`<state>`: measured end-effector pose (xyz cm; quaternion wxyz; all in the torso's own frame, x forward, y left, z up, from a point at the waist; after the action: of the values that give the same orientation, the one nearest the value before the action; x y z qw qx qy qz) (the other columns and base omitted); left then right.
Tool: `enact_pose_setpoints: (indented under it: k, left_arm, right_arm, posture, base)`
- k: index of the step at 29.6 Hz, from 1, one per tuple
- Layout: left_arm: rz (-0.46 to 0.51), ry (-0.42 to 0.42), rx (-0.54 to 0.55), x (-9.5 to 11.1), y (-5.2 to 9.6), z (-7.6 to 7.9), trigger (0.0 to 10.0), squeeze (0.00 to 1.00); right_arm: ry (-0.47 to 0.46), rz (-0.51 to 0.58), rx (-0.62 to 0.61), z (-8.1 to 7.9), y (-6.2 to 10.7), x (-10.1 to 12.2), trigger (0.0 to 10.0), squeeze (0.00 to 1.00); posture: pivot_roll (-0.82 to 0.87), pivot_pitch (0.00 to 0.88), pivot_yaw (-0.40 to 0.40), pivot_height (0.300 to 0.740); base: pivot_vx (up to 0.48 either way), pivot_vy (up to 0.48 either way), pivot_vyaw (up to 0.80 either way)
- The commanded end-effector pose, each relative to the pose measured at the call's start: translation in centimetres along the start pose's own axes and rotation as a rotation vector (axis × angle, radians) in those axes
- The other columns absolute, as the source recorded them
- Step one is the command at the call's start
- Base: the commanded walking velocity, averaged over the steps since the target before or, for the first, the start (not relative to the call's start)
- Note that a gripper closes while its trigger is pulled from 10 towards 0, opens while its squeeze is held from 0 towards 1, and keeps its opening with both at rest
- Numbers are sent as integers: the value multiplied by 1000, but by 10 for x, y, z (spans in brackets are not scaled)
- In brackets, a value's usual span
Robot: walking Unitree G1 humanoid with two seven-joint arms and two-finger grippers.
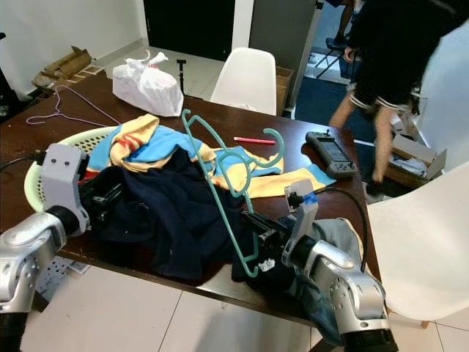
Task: Hang hanger
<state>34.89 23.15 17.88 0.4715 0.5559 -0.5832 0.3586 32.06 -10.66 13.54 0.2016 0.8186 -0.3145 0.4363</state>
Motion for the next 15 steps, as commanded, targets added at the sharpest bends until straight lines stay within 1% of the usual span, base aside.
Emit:
enact_pose_setpoints:
  k: [1, 12, 13, 14, 15]
  left_arm:
    - [-40, -10, -12, -11, -1, 2, 0, 0]
    - [-44, -21, 0, -12, -1, -3, 0, 0]
    - [-33, -27, 11, -8, -2, -7, 0, 0]
    - [-33, -27, 11, -8, -2, -7, 0, 0]
    - [38, -38, 18, 11, -3, -11, 0, 0]
  right_arm:
    - [9, 14, -22, 4, 5, 5, 10000, 0]
    - [9, 20, -26, 4, 4, 6, 10000, 0]
    - [8, 24, -25, 5, 3, 6, 10000, 0]
    - [8, 24, -25, 5, 3, 6, 10000, 0]
    - [0, 41, -22, 5, 1, 9, 10000, 0]
  posture:
    - [59, 41, -110, 740]
    - [60, 29, -107, 740]
    - [62, 23, -106, 740]
    - [62, 23, -106, 740]
    - [68, 15, -105, 740]
  base:
    - [0, 0, 0]
    - [0, 0, 0]
    - [0, 0, 0]
    - [0, 0, 0]
    - [0, 0, 0]
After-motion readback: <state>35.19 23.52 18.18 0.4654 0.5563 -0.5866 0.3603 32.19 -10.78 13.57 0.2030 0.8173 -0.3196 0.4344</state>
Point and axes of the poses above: a point about 5 cm out from each wrist's last joint towards the gripper, its own y axis pointing back from the gripper into the wrist, its own x axis along the axis of the wrist's last joint, z = x × y, the point moved 5 cm from there along -y, pointing out of the wrist towards the gripper, and after that the axes turned 12 degrees about -y, right-handed, at the moved point
